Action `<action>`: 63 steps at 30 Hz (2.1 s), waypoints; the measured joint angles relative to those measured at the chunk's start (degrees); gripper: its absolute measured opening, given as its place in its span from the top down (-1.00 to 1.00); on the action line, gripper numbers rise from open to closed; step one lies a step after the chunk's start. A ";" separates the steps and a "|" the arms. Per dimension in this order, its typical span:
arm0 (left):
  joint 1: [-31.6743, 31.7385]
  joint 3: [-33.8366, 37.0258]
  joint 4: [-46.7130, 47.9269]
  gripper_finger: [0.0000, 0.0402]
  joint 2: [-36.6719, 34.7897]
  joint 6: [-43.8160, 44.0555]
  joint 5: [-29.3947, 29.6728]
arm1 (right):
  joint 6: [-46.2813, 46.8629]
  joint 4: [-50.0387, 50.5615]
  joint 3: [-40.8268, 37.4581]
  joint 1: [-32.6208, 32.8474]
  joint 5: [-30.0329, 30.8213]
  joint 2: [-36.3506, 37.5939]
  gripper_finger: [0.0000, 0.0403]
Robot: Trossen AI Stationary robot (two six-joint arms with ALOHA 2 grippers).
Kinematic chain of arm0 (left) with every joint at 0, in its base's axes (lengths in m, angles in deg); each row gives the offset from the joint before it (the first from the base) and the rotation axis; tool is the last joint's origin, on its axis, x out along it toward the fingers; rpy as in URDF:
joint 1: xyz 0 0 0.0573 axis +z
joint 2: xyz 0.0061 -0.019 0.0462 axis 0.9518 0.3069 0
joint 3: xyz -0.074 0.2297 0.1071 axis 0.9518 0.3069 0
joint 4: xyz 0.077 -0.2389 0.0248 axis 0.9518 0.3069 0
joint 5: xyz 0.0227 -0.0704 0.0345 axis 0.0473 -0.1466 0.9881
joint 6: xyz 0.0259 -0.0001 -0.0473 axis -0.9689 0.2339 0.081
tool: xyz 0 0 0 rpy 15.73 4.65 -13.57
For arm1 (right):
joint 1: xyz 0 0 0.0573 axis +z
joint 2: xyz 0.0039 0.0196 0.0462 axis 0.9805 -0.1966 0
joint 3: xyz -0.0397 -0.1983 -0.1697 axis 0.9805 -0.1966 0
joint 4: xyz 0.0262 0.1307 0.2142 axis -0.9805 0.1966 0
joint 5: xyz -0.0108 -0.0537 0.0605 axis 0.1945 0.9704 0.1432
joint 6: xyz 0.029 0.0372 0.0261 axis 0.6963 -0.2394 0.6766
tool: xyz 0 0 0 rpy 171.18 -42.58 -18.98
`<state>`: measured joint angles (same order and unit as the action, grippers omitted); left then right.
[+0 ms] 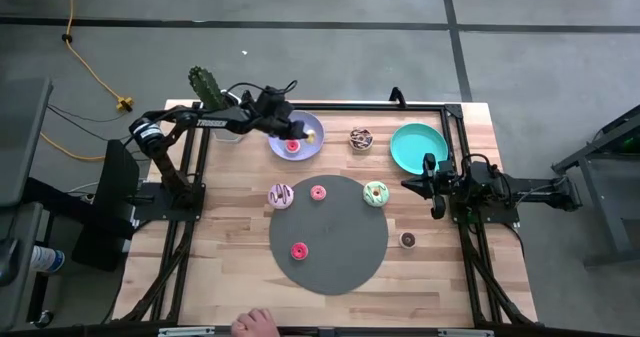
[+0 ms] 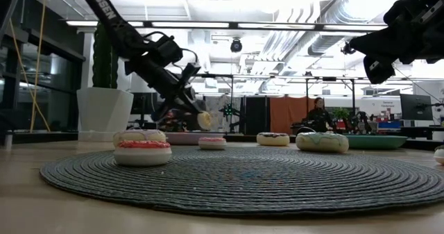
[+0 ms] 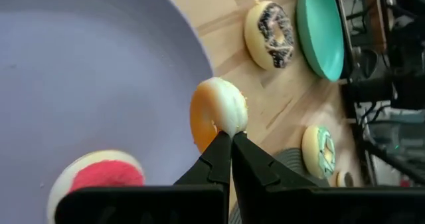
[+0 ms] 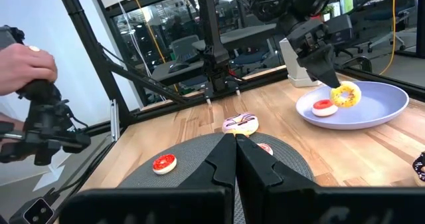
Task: Pick & Place donuts
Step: Put the small yellow doughnut on the purple plate
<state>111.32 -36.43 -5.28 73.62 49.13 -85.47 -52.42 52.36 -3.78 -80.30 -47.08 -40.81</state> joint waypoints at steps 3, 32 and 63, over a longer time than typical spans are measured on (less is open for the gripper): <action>0.59 0.53 0.05 1.00 0.00 2.67 -0.28 | 0.00 0.01 0.00 0.01 0.00 0.00 1.00; 0.95 5.23 0.37 0.36 0.02 9.89 3.52 | 0.00 0.01 -0.01 0.01 0.00 0.01 1.00; 2.06 5.23 0.61 -0.18 -3.37 7.34 6.24 | -0.01 0.00 -0.01 0.00 0.00 0.01 1.00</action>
<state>113.38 -31.20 -4.66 70.25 56.47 -79.23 -52.43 52.36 -3.79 -80.30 -47.08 -40.80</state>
